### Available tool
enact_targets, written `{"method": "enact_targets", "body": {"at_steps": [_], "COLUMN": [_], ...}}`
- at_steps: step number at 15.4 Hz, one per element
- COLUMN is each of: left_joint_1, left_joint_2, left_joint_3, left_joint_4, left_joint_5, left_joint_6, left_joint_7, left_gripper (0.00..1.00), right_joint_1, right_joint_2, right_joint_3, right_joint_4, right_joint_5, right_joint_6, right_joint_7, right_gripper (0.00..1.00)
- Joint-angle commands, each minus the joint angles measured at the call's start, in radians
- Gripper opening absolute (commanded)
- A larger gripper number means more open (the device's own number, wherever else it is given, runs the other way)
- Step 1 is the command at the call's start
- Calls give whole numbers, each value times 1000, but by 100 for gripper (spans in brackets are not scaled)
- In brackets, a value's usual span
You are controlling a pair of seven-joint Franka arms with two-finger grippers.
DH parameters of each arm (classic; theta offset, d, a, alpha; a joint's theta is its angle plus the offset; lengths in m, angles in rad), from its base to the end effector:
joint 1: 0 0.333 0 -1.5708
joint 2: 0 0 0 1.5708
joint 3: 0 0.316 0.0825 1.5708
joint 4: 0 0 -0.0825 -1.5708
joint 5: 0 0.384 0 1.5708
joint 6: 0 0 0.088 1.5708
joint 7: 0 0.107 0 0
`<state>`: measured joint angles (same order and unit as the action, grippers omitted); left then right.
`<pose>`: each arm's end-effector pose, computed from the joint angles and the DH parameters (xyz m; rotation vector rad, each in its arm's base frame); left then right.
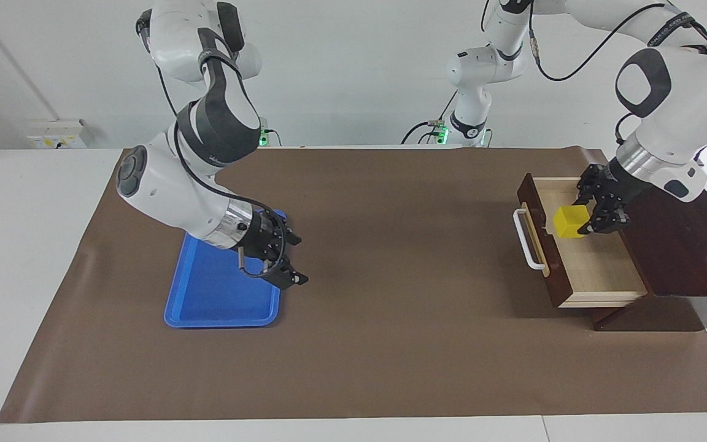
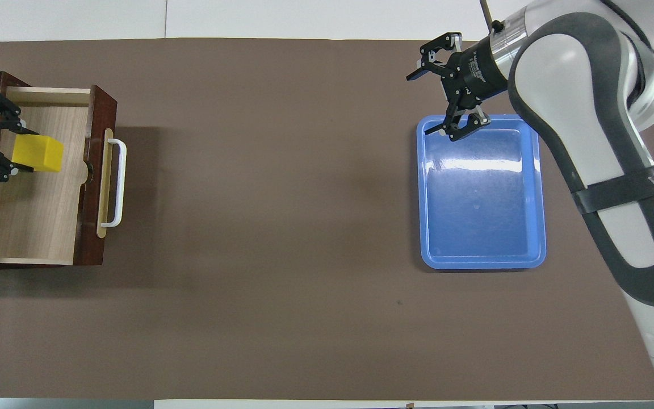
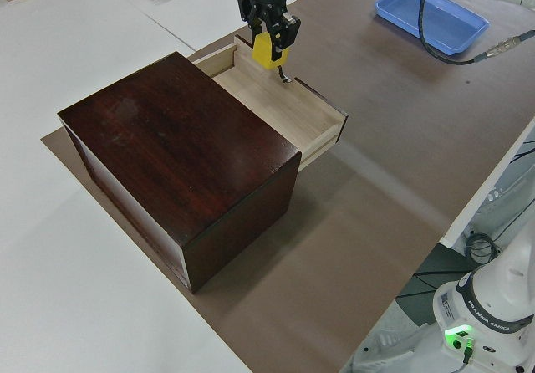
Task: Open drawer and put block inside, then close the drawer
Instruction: 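Push the drawer shut with the left gripper while the right gripper returns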
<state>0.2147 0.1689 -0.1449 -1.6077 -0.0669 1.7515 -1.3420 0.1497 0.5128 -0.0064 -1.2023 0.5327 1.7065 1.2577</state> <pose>0.6107 0.0426 0.5251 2.3302 2.0158 -0.1114 0.6935 0.1495 0.4993 -2.2417 1.5167 0.4771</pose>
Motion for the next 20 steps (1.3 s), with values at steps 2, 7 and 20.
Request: {"method": "enact_targets", "body": {"at_steps": [2,7,20], "left_joint_1": [26,63,-133], "left_joint_2": [-121,-161,-81], "left_joint_3": [-9,-9,-16], "left_joint_4": [-247,-365,-96], "left_joint_5": [-20,-19,126], "left_joint_6": [132,209,36], "left_joint_7": [8,-19,-187], "left_gripper": [0,0,100], "right_joint_1": [-64,-108,-137], "right_joint_2": [-72,-151,-549], "right_joint_3": [3,3,23], "right_joint_4": [-25,-26,-393], "right_joint_5": [-109,-278,-576], "right_joint_6": [-118,-267,-276], "right_joint_7": [-294,-686,-1244], "right_gripper": [100,100,100]}}
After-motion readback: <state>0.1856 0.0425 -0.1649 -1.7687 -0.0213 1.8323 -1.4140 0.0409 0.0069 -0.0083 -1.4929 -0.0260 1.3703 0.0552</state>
